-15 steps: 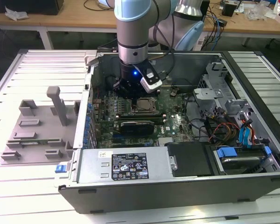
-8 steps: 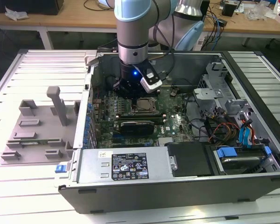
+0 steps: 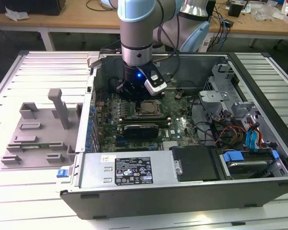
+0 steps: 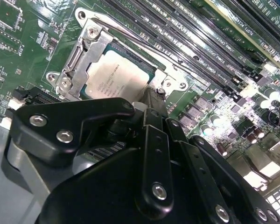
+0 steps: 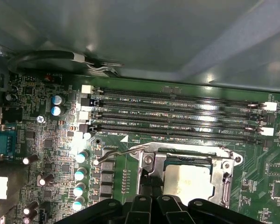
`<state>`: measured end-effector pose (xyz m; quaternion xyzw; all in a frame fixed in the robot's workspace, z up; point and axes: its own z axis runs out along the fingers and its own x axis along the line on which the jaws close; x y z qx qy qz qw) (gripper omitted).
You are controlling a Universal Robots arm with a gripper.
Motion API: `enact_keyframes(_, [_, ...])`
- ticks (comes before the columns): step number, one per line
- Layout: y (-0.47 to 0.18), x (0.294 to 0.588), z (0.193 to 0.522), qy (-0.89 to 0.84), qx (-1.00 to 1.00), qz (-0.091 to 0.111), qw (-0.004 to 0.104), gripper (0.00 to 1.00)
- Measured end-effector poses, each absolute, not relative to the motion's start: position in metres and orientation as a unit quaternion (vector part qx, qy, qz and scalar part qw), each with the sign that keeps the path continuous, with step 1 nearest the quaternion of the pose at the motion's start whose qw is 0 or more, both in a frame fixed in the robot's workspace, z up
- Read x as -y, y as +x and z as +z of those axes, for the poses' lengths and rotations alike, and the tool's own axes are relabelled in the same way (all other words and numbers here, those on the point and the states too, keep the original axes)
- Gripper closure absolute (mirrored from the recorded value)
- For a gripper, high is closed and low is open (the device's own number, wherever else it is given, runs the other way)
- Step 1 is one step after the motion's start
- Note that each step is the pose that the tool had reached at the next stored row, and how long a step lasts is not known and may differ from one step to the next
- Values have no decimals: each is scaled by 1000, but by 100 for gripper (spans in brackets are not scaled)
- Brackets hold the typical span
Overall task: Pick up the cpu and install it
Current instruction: 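Close the cpu cover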
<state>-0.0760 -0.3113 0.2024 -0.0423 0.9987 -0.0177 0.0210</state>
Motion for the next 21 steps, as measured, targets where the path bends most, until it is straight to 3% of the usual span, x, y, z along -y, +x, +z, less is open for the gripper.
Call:
enact_keyframes(15, [-76,313,199,-42,-999,-19,21,89])
enact_keyframes(21, [-76,312,213,-42,-999,-18,22,89])
